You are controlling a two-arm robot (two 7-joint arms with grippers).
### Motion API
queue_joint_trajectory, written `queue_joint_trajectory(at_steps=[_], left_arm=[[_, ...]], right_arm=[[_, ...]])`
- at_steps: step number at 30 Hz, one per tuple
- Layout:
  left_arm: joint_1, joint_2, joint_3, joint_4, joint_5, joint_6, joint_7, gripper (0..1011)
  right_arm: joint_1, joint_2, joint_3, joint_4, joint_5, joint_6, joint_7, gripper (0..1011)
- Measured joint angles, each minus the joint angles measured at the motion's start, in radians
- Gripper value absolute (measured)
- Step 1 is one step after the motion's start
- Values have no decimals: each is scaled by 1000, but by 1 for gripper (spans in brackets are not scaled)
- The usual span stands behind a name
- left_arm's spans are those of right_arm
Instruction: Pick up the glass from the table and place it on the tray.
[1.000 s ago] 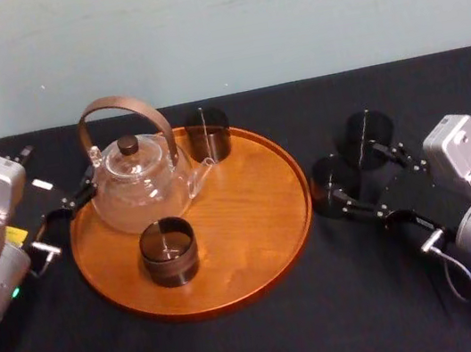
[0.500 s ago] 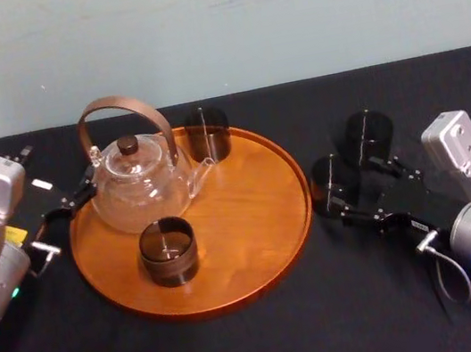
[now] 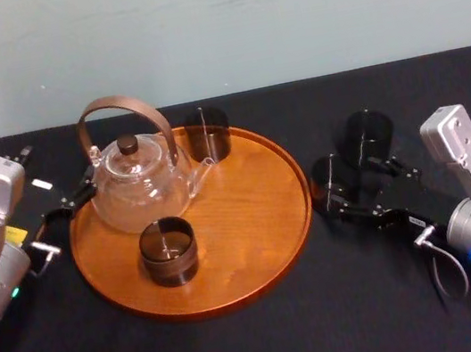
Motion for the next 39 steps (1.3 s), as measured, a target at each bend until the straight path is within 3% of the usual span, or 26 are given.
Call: queue_joint_trajectory(at_steps=[39], left_arm=[[0, 0, 0, 0, 0, 0, 0, 1001]], right_arm=[[70, -90, 28, 158, -55, -25, 98, 1002]])
